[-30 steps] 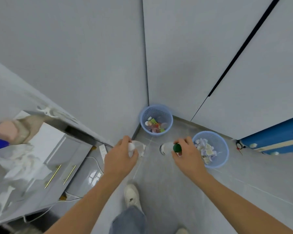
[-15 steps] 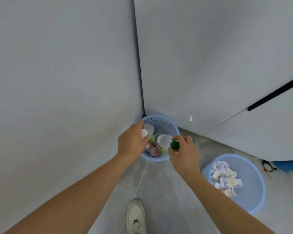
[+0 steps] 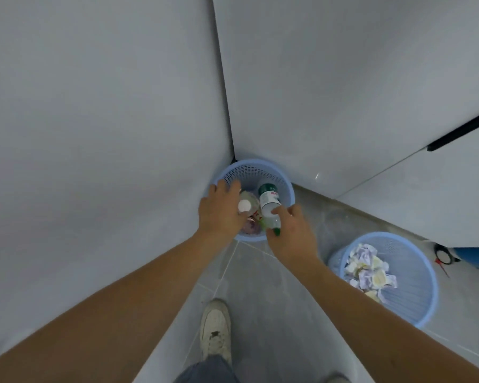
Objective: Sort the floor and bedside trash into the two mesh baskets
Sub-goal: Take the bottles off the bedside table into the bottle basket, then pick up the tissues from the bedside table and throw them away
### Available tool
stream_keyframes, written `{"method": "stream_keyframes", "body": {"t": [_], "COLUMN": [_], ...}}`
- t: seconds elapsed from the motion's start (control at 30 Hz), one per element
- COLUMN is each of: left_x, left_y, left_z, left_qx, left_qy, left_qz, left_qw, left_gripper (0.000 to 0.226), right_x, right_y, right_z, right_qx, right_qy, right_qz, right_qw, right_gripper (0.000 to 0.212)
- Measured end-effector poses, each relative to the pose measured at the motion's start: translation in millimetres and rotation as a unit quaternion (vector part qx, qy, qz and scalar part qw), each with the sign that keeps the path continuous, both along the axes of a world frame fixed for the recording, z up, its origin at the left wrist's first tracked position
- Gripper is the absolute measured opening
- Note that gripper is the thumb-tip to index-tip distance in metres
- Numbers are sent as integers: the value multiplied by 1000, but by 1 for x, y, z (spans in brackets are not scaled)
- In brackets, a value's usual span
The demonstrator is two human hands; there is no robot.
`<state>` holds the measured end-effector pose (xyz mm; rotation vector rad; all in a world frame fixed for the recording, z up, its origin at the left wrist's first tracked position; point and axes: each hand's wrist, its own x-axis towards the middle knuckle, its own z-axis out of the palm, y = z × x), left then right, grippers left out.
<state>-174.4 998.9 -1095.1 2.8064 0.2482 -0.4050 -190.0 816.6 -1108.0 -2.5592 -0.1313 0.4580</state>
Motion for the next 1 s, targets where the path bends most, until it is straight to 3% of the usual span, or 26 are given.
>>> {"method": "stream_keyframes", "body": {"t": [0.1, 0.2, 0.37, 0.57, 0.77, 0.87, 1.0], "left_x": [-33, -89, -213, -359, -465, -504, -516], "left_y": [-11, -8, 0, 67, 195, 256, 331], "left_z": [65, 140, 265, 362, 366, 338, 290], "left_qx": [-17, -70, -168, -130, -93, -81, -103], "left_qy": [-51, -105, -121, -148, -155, -130, -124], "left_qz": [24, 116, 214, 410, 509, 519, 496], "left_qw": [998, 985, 955, 890, 842, 841, 853], "left_gripper": [56, 49, 47, 34, 34, 32, 37], "right_x": [-15, -46, -132, -217, -286, -312, -327], "right_y": [2, 17, 47, 134, 272, 350, 456], "right_z": [53, 115, 237, 341, 352, 324, 282], "right_qx": [28, 58, 103, 157, 151, 130, 96], "right_qy": [-20, -15, 3, 62, 64, 60, 77], "right_qz": [28, 64, 171, 326, 467, 508, 499], "right_qw": [999, 996, 980, 930, 869, 849, 858], "right_gripper": [33, 33, 34, 25, 22, 27, 35]}}
